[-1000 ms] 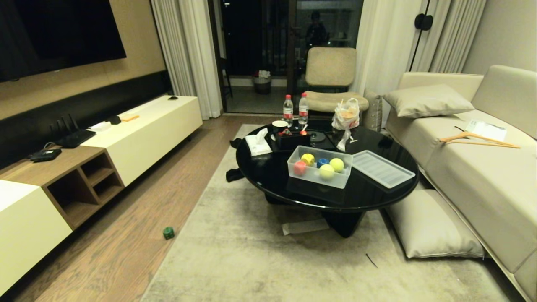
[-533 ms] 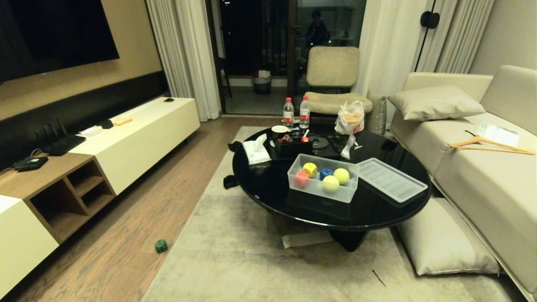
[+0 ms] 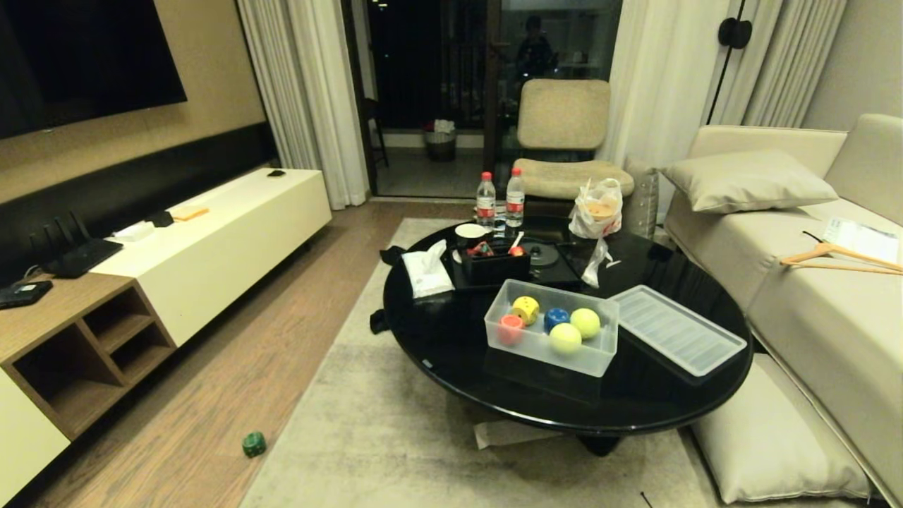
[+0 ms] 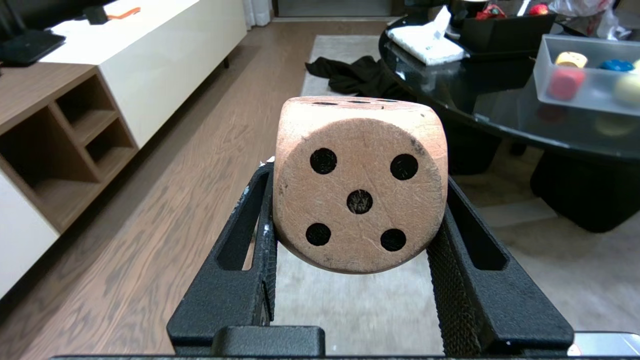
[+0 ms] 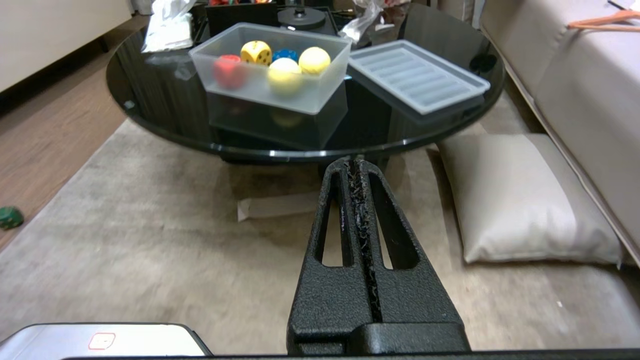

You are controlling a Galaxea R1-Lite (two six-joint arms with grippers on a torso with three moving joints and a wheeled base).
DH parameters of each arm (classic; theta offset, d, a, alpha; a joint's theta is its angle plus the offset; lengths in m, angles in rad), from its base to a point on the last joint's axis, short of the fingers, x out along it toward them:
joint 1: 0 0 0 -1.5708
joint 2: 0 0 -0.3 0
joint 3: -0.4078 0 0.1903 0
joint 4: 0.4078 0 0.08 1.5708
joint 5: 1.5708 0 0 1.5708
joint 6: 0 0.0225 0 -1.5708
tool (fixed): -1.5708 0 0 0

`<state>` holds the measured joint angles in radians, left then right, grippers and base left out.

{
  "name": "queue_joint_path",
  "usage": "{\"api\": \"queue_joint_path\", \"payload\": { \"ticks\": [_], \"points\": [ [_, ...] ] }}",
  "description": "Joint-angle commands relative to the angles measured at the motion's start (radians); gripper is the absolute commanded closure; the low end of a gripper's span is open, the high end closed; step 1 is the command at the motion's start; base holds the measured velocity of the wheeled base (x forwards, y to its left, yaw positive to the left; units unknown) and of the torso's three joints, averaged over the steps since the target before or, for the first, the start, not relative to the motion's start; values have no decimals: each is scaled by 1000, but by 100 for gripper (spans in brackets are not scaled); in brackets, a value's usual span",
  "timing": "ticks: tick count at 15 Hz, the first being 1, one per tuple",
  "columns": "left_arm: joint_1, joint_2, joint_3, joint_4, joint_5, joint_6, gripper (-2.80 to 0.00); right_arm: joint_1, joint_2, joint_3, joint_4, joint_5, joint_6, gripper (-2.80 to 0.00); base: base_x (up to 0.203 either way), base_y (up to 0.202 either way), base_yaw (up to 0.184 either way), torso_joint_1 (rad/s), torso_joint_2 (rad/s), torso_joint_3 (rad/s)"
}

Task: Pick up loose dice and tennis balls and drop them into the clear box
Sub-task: Put the toys in the box

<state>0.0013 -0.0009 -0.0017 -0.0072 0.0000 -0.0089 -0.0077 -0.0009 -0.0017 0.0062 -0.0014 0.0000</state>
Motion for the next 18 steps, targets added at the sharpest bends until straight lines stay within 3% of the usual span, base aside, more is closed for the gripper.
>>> {"api": "queue_joint_path", "payload": {
  "ticks": [1,15,18],
  "points": [
    [0,-1,0,0,0,0,0,0,1,0,0,0,0,0,152,0,29,5,-2,9],
    [0,-1,0,0,0,0,0,1,1,0,0,0,0,0,177,0,7,1,4,2],
    [0,-1,0,0,0,0,0,0,1,0,0,0,0,0,45,0,-3,1,0,2]
  ]
}}
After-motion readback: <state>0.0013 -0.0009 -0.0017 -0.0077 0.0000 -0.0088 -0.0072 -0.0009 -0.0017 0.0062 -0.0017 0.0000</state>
